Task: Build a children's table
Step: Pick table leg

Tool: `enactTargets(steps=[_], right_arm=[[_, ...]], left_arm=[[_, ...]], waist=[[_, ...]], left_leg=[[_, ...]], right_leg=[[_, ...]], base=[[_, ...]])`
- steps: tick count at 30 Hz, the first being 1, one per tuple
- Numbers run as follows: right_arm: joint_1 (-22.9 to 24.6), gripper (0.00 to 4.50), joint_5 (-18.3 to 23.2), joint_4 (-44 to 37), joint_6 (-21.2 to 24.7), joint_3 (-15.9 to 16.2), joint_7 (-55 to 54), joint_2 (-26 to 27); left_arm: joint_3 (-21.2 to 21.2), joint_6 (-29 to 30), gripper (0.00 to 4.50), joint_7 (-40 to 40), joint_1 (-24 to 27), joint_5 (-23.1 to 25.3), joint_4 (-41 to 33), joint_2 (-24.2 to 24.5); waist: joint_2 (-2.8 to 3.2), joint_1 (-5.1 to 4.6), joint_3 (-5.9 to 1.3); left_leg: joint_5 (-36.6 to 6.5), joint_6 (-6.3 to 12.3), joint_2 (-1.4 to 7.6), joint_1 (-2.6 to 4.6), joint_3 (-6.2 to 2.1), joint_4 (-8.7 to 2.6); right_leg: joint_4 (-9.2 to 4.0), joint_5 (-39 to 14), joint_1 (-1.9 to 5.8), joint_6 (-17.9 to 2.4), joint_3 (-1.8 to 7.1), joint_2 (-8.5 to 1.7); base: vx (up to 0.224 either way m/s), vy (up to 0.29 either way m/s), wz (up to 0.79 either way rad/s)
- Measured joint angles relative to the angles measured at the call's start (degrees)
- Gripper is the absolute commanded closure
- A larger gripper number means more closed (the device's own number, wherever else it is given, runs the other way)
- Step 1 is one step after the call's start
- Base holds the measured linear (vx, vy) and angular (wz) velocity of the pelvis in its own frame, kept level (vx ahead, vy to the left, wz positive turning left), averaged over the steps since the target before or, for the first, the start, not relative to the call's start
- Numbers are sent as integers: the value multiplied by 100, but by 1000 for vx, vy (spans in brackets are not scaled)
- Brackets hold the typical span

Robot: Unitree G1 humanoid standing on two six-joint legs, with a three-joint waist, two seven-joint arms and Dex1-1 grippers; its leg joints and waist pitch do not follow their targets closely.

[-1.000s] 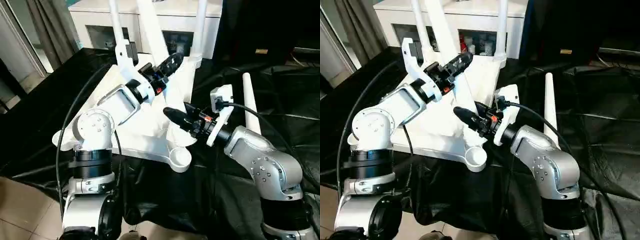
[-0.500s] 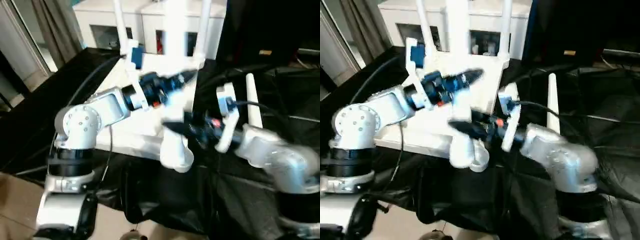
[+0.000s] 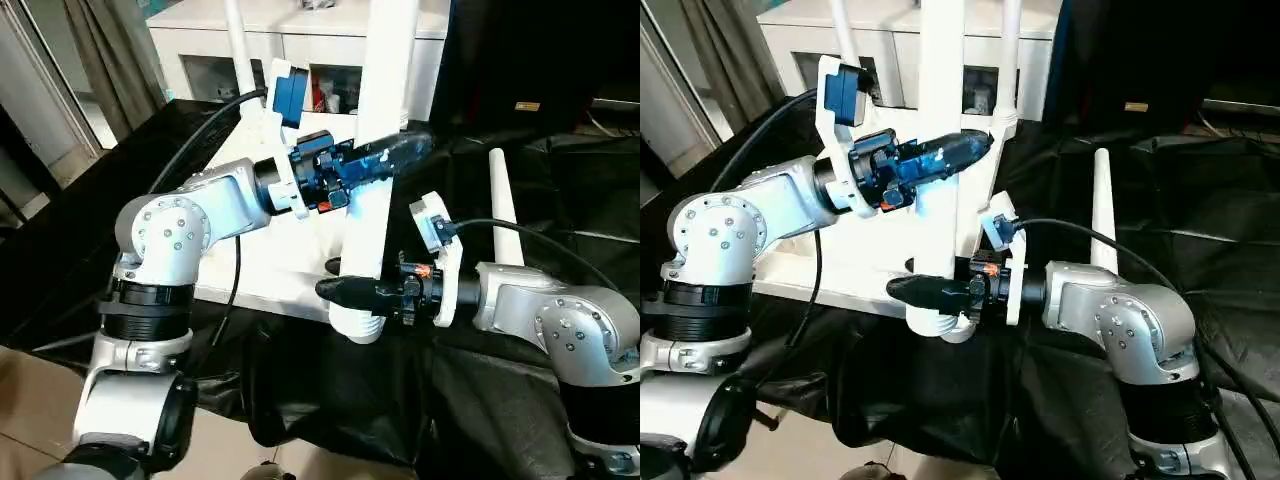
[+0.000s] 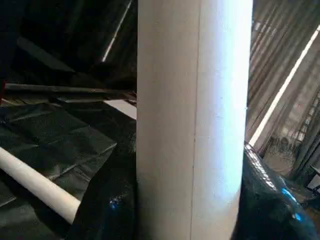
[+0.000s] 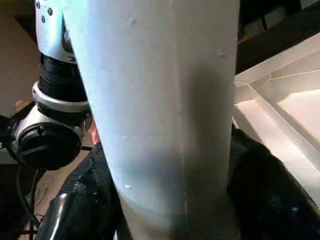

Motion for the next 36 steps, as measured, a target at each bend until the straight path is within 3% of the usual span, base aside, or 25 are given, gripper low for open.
enactTargets(steps=[6, 8, 14, 36], right_arm=[[-11, 178, 8, -20, 7, 0, 27, -66], [-11, 137, 9, -38, 35, -1, 24, -100], [-256, 87, 91, -33, -31, -198, -11, -164], [-196, 87, 115, -15, 211, -105, -29, -373]], left_arm=[[-44, -89, 266, -146, -1, 58, 35, 20], [-81, -138, 266, -191, -1, 73, 59, 20], [-208, -130, 266, -337, 49, 179, 71, 74], [-292, -287, 266, -411, 97, 297, 265, -79]], waist=[[1, 40, -2], [-1, 50, -1], [-2, 48, -2], [0, 55, -2]], left_leg=[[3, -13, 1, 0, 0, 0], [5, -13, 3, 0, 1, 0], [8, -11, 5, 0, 4, 0], [13, -6, 6, -5, 5, 0]], right_leg=[[0, 9, 1, 1, 0, 0], [0, 9, 1, 2, 0, 0], [-1, 13, 0, 3, 0, 0], [-4, 15, 0, 3, -1, 0]], base=[[0, 0, 0], [0, 0, 0], [0, 0, 0], [0, 0, 0]])
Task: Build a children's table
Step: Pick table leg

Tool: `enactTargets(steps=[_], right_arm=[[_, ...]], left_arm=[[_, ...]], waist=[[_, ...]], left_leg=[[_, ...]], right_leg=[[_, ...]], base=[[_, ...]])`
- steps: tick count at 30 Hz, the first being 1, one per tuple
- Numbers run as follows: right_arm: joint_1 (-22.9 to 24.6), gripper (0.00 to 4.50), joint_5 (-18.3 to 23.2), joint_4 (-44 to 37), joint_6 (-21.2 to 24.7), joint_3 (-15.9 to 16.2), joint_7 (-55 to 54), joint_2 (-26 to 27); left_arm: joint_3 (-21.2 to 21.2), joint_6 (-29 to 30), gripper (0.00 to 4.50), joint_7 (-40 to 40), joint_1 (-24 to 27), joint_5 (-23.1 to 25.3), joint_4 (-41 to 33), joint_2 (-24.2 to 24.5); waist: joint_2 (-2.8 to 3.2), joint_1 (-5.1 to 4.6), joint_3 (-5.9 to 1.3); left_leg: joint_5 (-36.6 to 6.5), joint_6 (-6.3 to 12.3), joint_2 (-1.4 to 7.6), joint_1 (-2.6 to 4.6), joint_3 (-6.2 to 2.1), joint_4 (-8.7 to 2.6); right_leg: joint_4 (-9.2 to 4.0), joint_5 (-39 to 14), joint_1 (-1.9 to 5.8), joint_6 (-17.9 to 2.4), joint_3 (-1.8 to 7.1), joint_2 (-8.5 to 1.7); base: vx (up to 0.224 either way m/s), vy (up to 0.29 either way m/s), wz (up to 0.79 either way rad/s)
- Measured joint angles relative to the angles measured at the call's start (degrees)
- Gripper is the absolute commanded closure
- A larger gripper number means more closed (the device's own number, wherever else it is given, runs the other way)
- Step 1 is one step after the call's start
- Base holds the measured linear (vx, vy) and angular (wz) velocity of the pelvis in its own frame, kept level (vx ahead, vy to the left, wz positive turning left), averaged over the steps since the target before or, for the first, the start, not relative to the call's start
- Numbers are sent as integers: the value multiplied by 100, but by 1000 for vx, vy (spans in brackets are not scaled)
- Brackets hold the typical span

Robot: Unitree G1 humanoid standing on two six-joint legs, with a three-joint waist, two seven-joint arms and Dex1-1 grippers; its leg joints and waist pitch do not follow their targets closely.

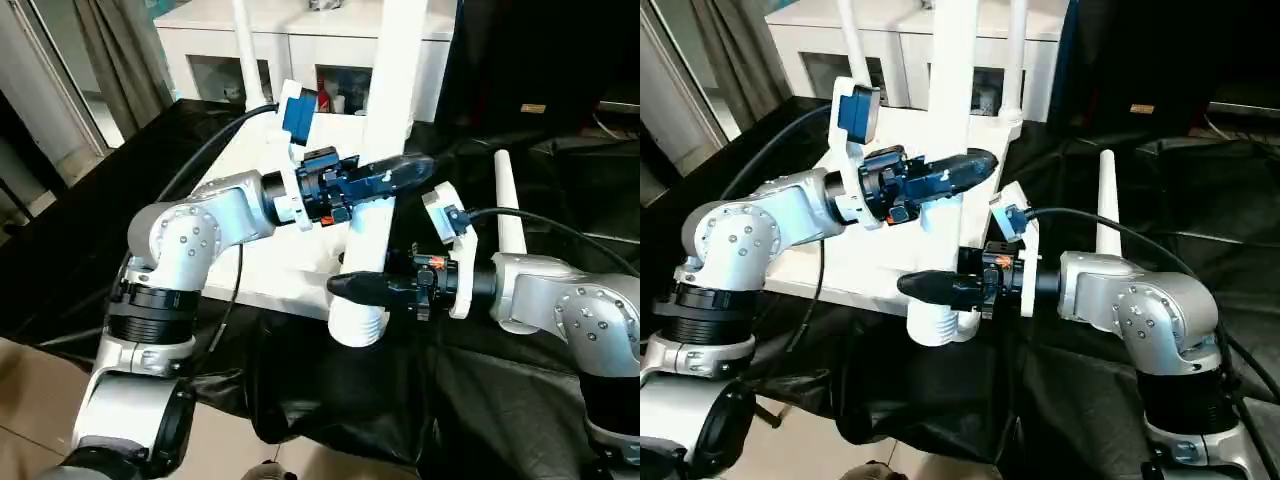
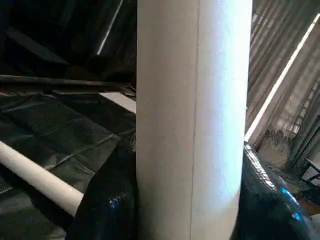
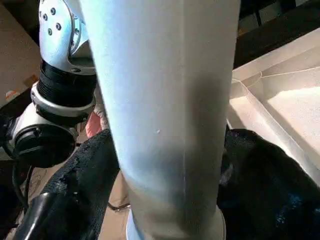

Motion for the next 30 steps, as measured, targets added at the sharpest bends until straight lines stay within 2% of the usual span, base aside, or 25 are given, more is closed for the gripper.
enactTargets(steps=[2, 4, 6, 8, 18, 24, 25, 28, 30], right_arm=[[0, 87, 0, 31, 5, 0, -5, 6], [0, 113, 0, 43, 16, -1, -10, 7], [0, 120, 0, 45, 31, -1, -26, 12], [-2, 155, 9, 46, 48, -2, -43, 19], [-4, 235, 113, 33, 111, -1, -39, 18], [6, 247, 104, -1, 59, 1, -112, 40], [25, 250, 100, -6, -2, -2, -135, 52], [38, 251, 92, -6, -69, -8, -160, 63], [45, 255, 73, -5, -135, -12, -178, 63]], left_arm=[[0, 0, 266, -5, 0, 0, 0, -11], [0, 0, 266, -8, 0, -1, 0, -15], [0, -2, 266, -8, 0, -1, 0, -24], [0, -9, 266, -9, 0, 0, 0, -25], [4, -20, 266, 0, 1, 42, 30, -47], [62, -28, 267, 37, 1, 43, 85, -59], [80, -50, 211, 64, 2, 50, 85, -71], [126, -70, 197, 163, 2, 51, 101, -121], [179, -89, 162, 187, 2, 46, 144, -153]], waist=[[0, -3, 0], [0, -2, 0], [0, -1, 0], [-1, -2, 0], [-1, -3, 0], [0, -3, 0], [0, -2, 0], [2, -2, -1], [2, -3, -1]], left_leg=[[0, 0, 0, 0, 0, 0], [1, -1, 0, 0, 0, 0], [1, 0, 0, 0, 0, 0], [1, 0, 0, 0, 1, 0], [1, 0, 0, 0, 1, 0], [2, 0, 1, 1, 1, 0], [1, 0, 0, 0, 1, 0], [1, 0, 0, 1, 2, 0], [2, -1, 1, 1, 2, 0]], right_leg=[[0, 0, 0, 0, 0, 0], [0, 0, 0, 0, -1, 0], [0, 0, 0, 0, 0, 0], [0, 1, 0, 0, 0, 0], [0, 1, 0, 0, 0, 0], [0, 1, 0, 0, 0, 0], [0, 1, 0, 0, 0, 0], [0, 1, 0, 0, 0, 0], [0, 2, 0, 0, 0, 0]], base=[[0, 0, 0], [0, 0, 0], [0, 0, 0], [0, 0, 0], [0, 0, 0], [0, 0, 0], [0, 0, 0], [0, 0, 0], [0, 0, 0]])
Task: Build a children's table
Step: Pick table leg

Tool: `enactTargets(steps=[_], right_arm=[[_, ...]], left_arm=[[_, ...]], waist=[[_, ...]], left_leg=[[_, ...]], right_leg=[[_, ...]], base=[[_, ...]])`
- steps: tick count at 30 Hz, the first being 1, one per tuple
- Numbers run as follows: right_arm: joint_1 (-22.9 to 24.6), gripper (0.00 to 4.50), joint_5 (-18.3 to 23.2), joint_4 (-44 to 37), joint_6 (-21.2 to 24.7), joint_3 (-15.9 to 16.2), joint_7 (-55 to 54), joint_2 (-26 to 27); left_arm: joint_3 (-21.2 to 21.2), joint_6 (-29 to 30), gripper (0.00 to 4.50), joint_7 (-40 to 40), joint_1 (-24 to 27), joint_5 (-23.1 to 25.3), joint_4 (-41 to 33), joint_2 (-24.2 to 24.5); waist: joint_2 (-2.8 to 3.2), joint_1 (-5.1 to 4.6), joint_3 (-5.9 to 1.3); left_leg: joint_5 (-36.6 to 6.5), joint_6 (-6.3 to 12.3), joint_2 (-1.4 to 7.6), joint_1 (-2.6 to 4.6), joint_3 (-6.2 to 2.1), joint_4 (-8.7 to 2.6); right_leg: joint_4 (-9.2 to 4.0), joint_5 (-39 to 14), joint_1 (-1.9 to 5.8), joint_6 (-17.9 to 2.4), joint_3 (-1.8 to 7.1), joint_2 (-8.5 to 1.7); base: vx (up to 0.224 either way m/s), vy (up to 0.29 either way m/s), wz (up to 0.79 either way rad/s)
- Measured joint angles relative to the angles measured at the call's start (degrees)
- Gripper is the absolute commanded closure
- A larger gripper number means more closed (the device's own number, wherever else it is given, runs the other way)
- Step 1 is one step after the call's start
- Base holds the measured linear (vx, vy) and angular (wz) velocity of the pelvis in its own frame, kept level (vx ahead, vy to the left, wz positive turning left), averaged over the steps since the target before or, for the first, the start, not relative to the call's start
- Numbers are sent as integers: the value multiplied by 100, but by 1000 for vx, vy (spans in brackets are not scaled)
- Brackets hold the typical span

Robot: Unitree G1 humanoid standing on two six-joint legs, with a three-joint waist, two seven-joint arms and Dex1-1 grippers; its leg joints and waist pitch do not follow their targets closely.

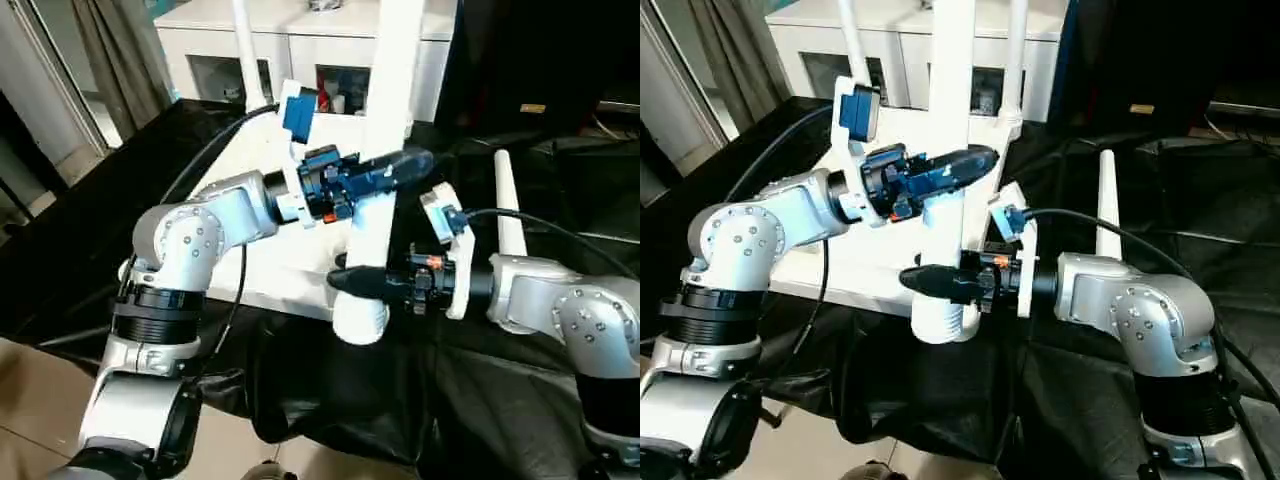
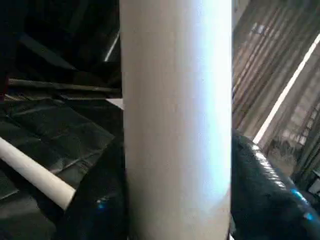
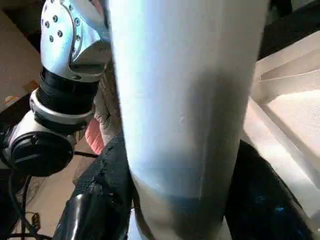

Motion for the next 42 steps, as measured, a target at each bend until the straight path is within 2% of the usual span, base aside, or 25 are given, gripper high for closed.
enactTargets(steps=[7, 10, 14, 16, 18, 19, 21, 23, 26, 28, 31, 34, 35, 36, 37, 38, 39, 40, 41, 42], right_arm=[[73, 257, -93, 18, -109, -12, -51, -10], [108, 257, -92, 16, -213, -19, -50, -13], [173, 257, -112, -19, -359, -37, -56, 14], [226, 257, -256, -115, -609, -55, -124, 32], [280, 257, -542, -235, -889, -50, -295, 2], [373, 257, -889, -316, -1206, -27, -621, 41], [616, 257, -1469, -328, -1715, -51, -1221, 145], [972, 257, -1942, -271, -2202, -258, -1897, 480], [1320, 257, -2497, -241, -2875, -298, -2646, 837], [1596, 257, -2807, -252, -3198, -306, -3015, 951], [1873, 257, -3058, -218, -3461, -248, -3198, 1002], [1980, 257, -3264, -195, -3762, -87, -3188, 1015], [2017, 257, -3291, -193, -3823, -73, -3195, 1078], [2029, 257, -3301, -188, -3864, -77, -3214, 1174], [2051, 257, -3300, -185, -3899, -80, -3236, 1250], [2082, 257, -3298, -172, -3904, -115, -3260, 1268], [2095, 257, -3297, -149, -3908, -164, -3302, 1274], [2103, 257, -3299, -106, -3936, -237, -3355, 1292], [2112, 257, -3302, -72, -3967, -261, -3384, 1301], [2139, 257, -3304, -68, -3979, -278, -3410, 1322]], left_arm=[[423, -364, 152, 178, -3, -93, 55, -168], [692, -841, 152, 411, -94, -101, 156, -378], [1261, -1446, 152, 960, -366, -112, 402, -479], [1445, -1775, 152, 1261, -378, 51, 431, -411], [1399, -1988, 152, 1480, -278, 433, 358, -219], [1121, -2210, 152, 1703, 42, 1045, 64, 75], [744, -2377, 152, 2044, 698, 1888, -272, 462], [467, -2382, 152, 2411, 1489, 2523, -482, 604], [247, -2476, 152, 2986, 2332, 3117, -747, 451], [160, -2922, 152, 3355, 2928, 3632, -1106, 385], [128, -3416, 152, 3683, 3399, 4026, -1300, 256], [6, -3622, 152, 3857, 3534, 4138, -1316, 96], [-36, -3631, 152, 3890, 3550, 4147, -1316, 64], [-42, -3633, 152, 3931, 3577, 4147, -1321, 24], [-70, -3633, 152, 3942, 3585, 4151, -1320, -18], [-122, -3634, 152, 3946, 3572, 4166, -1319, -41], [-176, -3646, 152, 3947, 3556, 4193, -1319, -43], [-254, -3699, 152, 3985, 3514, 4359, -1309, -16], [-279, -3748, 152, 4016, 3468, 4488, -1306, 44], [-266, -3788, 152, 4060, 3428, 4601, -1307, 133]], waist=[[0, -4, 0], [-10, 2, 4], [-10, -12, 3], [-12, -24, 3], [-20, -29, 1], [-38, -68, -22], [-69, -133, -50], [-114, -179, -42], [-153, -203, -44], [-181, -242, -59], [-183, -297, -59], [-187, -304, -60], [-185, -300, -71], [-204, -264, -77], [-197, -221, -76], [-197, -177, -76], [-204, -139, -72], [-187, -86, -76], [-151, -86, -95], [-117, -157, -122]], left_leg=[[0, 0, 0, 0, 0, 0], [2, 2, 1, -3, 0, 1], [4, 5, 1, -4, 1, 0], [4, 5, 4, -4, 1, -1], [4, 5, 6, -5, 2, -2], [4, 5, 8, -1, 6, -13], [4, -1, 8, 4, 7, -29], [14, -15, 9, -6, 11, -41], [20, -17, 13, -33, 15, -38], [21, -14, 20, -25, 20, -48], [22, -13, 21, -12, 26, -52], [22, -11, 20, 4, 32, -55], [19, -8, 37, 30, 102, -51], [11, 0, 63, 54, 180, -47], [-12, 37, 36, 76, 200, -15], [-56, 85, -8, 88, 190, 55], [-123, 140, -85, 91, 132, 130], [-238, 254, -193, 91, -28, 269], [-329, 149, -220, 90, -84, 274], [-351, 176, -270, 129, -36, 257]], right_leg=[[0, 0, 0, 0, 0, 0], [-2, 0, 1, 0, -2, 0], [-3, 1, 2, 1, -1, 0], [-3, 1, 0, 2, -2, 1], [-3, -1, -2, 5, -3, 2], [-5, -6, -3, 13, -2, 2], [-10, -22, 0, 39, -3, 2], [-13, -28, -12, 48, -7, 2], [-17, -23, -28, 42, -7, 1], [-36, -26, -11, 46, -10, 2], [-48, -27, 7, 51, -6, 3], [-53, -29, 26, 54, 3, 0], [-58, -32, 6, 64, 72, 27], [-49, -22, -17, 82, 209, 81], [-42, -8, -31, 111, 392, 137], [-42, 3, -27, 157, 593, 219], [-43, 20, -20, 213, 761, 253], [-56, 39, -15, 304, 993, 331], [-101, 64, -8, 376, 1169, 414], [-152, 75, -27, 406, 1269, 441]], base=[[0, 0, 0], [0, 0, 0], [0, 0, 0], [0, 0, 0], [0, 0, 0], [0, 0, 0], [0, 0, 0], [0, 0, 0], [0, 0, 0], [0, 0, 0], [0, 0, 0], [0, 0, 0], [0, 0, 0], [-18, 15, -21], [-13, 51, -40], [-13, 51, -40], [-14, 112, -44], [-18, 172, -54], [-18, 172, -54], [-55, 200, -49]])
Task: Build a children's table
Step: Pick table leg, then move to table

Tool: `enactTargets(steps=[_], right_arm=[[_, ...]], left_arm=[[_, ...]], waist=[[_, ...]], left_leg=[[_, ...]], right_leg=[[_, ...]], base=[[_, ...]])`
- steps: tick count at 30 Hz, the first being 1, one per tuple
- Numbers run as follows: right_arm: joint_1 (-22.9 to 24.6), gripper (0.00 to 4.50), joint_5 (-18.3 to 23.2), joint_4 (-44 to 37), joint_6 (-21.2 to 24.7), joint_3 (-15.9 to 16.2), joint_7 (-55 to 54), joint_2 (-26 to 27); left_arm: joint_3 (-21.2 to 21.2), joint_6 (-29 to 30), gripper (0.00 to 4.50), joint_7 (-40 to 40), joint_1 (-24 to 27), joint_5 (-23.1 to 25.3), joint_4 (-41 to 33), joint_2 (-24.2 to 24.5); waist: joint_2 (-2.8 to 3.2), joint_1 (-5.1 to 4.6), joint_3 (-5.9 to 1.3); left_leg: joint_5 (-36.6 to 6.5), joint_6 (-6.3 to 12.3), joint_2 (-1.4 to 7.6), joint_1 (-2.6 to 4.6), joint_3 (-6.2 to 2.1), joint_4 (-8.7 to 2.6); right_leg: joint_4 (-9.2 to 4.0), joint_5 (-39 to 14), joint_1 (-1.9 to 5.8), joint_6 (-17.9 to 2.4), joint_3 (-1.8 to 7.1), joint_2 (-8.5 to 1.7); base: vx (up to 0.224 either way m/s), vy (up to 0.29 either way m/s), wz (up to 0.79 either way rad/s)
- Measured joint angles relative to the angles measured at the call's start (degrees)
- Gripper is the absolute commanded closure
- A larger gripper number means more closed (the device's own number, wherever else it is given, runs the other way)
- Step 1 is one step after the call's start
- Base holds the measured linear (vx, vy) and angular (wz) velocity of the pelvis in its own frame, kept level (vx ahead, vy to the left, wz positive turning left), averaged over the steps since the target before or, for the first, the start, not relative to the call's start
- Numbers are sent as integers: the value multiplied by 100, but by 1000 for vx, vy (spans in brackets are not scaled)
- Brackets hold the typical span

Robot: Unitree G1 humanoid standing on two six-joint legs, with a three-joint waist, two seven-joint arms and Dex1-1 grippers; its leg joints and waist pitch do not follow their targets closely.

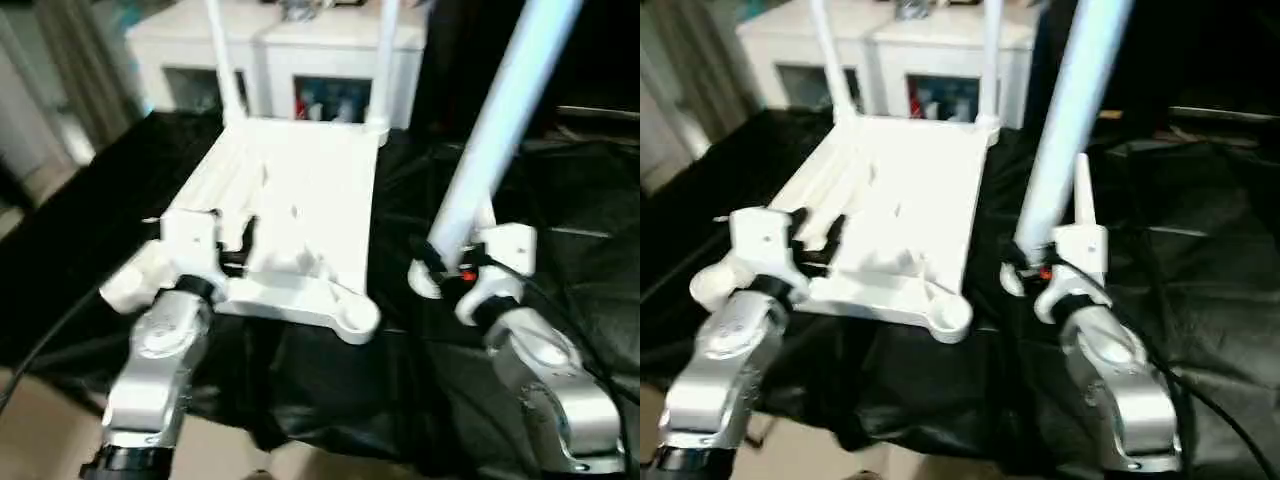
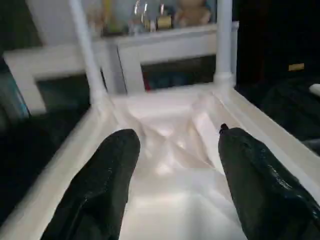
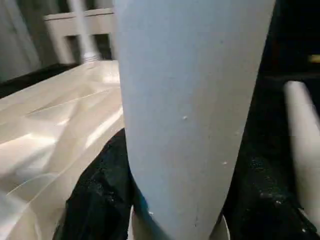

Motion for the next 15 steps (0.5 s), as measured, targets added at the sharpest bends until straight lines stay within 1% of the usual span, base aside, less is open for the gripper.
enactTargets(steps=[1, 2, 3, 4, 5, 6, 7, 8, 9, 10, 11, 12, 13, 15], right_arm=[[37, 257, 2, 0, -1, 24, -14, 47], [37, 257, 9, 0, -1, 86, -3, 85], [44, 257, 29, 1, 0, 139, 33, 114], [71, 257, 40, 2, 2, 172, 84, 123], [87, 257, 39, 10, 2, 171, 105, 123], [67, 257, 35, 21, 0, 173, 118, 125], [-4, 257, 34, 51, -6, 177, 161, 122], [-62, 257, 31, 81, -7, 185, 193, 119], [-139, 257, 30, 145, -9, 194, 224, 107], [-202, 257, 30, 244, -23, 189, 252, 43], [-207, 257, 28, 320, -23, 154, 263, -10], [-208, 257, 27, 397, -23, 126, 281, -50], [-231, 257, 28, 463, -23, 80, 323, -95], [-296, 257, 29, 469, -23, 47, 394, -130]], left_arm=[[63, -11, 152, -3, -24, 50, 6, 102], [93, -18, 152, -12, -23, 51, 11, 148], [156, -18, 152, -15, -25, 37, 36, 148], [198, -12, 152, -13, -25, 7, 55, 134], [202, -9, 152, -12, -24, -2, 55, 111], [190, -9, 152, -9, -25, -12, 46, 84], [201, -6, 152, 1, -25, -15, 41, 59], [210, 6, 152, 6, -18, -27, 41, 41], [227, 33, 152, 37, -20, -27, 35, 4], [214, 51, 152, 64, -16, -27, 24, -88], [160, 62, 152, 73, -14, -27, 22, -158], [96, 63, 152, 81, -7, -27, 21, -216], [57, 63, 152, 92, 18, -38, 5, -232], [95, 62, 152, 97, 42, -80, -17, -229]], waist=[[-1, -99, -8], [5, -147, -9], [26, -193, -10], [64, -277, -18], [92, -334, -28], [91, -355, -48], [68, -394, -69], [64, -417, -72], [40, -431, -79], [24, -421, -86], [15, -379, -80], [9, -342, -75], [21, -312, -73], [49, -302, -62]], left_leg=[[-1, 70, -15, 3, 111, -32], [-25, 126, 7, -5, 204, -28], [-24, 140, 28, -21, 252, -28], [-6, 166, 32, -43, 229, -47], [26, 170, 54, -59, 203, -77], [82, 181, 69, -82, 201, -122], [150, 217, 70, -141, 201, -189], [219, 270, 71, -179, 200, -224], [249, 260, 68, -235, 199, -214], [292, 286, 68, -326, 181, -189], [325, 325, 52, -348, 157, -197], [339, 314, 55, -329, 147, -219], [363, 269, 61, -315, 130, -247], [389, 173, 104, -306, 107, -256]], right_leg=[[-66, -37, -30, -39, -25, -48], [-11, -157, -96, -191, -263, -166], [73, -236, -93, -312, -535, -270], [232, -248, -41, -344, -902, -352], [274, -241, 29, -356, -1085, -347], [346, -246, 101, -364, -1231, -332], [424, -299, 170, -386, -1307, -327], [404, -421, 208, -421, -1303, -345], [311, -510, 221, -437, -1260, -387], [314, -522, 195, -337, -1286, -406], [352, -500, 163, -314, -1298, -410], [356, -485, 155, -330, -1305, -409], [338, -482, 159, -379, -1338, -410], [296, -448, 179, -362, -1417, -415]], base=[[-71, 211, -38], [-71, 211, -38], [-65, 201, -38], [-59, 144, -15], [-59, 144, -15], [-30, 72, 4], [0, 0, 0], [0, 0, 0], [-66, -62, -8], [-77, -102, -9], [-77, -102, -9], [-84, -107, -6], [-96, -68, -7], [-96, -44, -7]])
